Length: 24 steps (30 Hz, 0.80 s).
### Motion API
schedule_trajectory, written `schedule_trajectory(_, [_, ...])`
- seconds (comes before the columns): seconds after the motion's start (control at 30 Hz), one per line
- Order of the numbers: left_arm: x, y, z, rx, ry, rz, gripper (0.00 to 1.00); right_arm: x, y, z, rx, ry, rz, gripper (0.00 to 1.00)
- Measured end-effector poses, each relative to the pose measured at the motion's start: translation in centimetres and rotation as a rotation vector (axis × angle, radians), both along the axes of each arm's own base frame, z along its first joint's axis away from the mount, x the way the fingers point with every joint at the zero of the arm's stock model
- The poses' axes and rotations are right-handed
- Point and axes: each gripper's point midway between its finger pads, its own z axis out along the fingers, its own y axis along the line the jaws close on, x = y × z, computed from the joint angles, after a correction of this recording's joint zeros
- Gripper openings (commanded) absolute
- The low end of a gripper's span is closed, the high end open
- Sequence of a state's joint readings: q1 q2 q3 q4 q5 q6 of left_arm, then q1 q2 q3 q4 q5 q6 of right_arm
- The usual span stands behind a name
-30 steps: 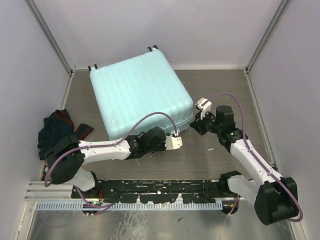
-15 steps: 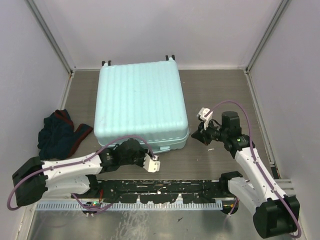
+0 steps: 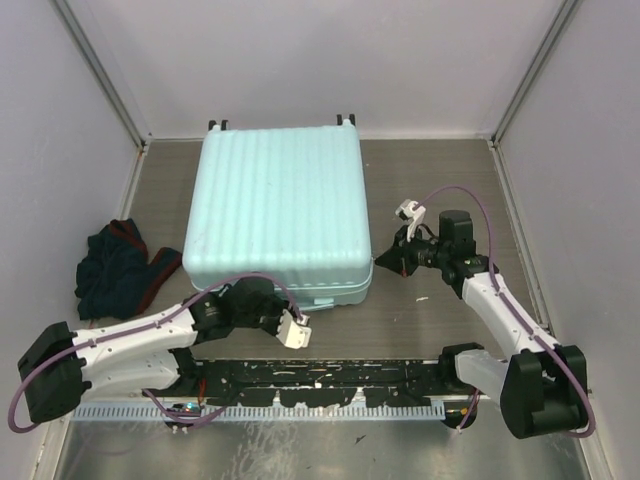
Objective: Pack the luggage
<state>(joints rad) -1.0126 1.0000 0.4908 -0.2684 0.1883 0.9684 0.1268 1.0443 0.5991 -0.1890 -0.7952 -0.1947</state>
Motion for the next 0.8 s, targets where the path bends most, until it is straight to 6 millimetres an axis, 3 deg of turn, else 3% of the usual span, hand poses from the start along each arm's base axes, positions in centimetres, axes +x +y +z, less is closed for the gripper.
schedule_trajectory(0.03, [0.0,0.1,0.0,0.002,0.000,0.001,0.02,0.1,0.2,0.0,0.015,0.020,-0.001,0.04])
schedule_trajectory(0.2, [0.3,0.8,0.4,0.044,0.019,0.021,0.50,0.1,0.7,0.3,0.049,0.059,0.003,0.11])
schedule_trajectory(0.4, [-1.6,1.6,1.8,0.126,0.119,0.040,0.72,0.7,-0.2,1.5,0.020,-0.029,-0.034,0.25])
schedule_trajectory(0.63, [-3.0,-2.5,10.1,-0.032,0.107,0.008,0.86,2.8,-2.8,3.0,-0.049,-0.159,-0.160,0.60])
schedule_trajectory(0.8, [-2.4,-3.6,15.4,-0.122,0.129,0.093,0.95,3.3,-3.6,3.3,-0.082,-0.181,-0.204,0.83])
